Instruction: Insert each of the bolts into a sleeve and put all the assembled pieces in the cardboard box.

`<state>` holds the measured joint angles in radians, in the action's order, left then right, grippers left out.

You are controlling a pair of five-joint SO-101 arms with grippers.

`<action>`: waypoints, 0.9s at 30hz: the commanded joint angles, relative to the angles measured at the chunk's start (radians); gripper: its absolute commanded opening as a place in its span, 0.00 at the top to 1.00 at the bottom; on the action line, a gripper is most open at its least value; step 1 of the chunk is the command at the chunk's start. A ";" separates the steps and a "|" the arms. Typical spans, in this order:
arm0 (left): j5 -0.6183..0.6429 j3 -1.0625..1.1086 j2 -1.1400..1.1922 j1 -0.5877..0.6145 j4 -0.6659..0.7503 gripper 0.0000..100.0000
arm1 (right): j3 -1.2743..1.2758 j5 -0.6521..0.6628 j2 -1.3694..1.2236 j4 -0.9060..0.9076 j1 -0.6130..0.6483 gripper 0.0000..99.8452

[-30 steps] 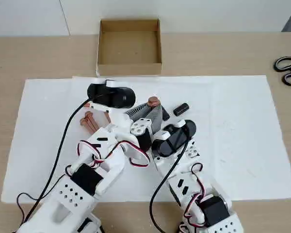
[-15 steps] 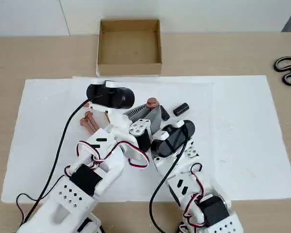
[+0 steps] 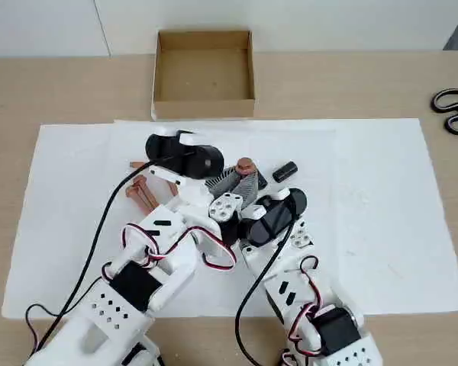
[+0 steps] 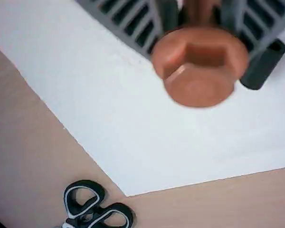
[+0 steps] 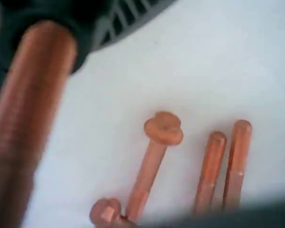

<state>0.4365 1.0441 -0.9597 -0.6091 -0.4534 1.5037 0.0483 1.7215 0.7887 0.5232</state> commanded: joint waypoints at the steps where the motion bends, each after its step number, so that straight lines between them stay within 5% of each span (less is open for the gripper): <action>1: -0.031 -0.001 -0.008 -0.020 -0.014 0.99 | -0.011 -0.012 0.008 -0.022 -0.001 1.00; 27: 0.025 0.033 -0.075 -0.015 -0.100 0.99 | -0.011 -0.012 0.008 -0.022 -0.001 1.00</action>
<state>0.4503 1.0840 -1.0104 -0.6168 -0.5439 1.5052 0.0453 1.7215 0.7887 0.5247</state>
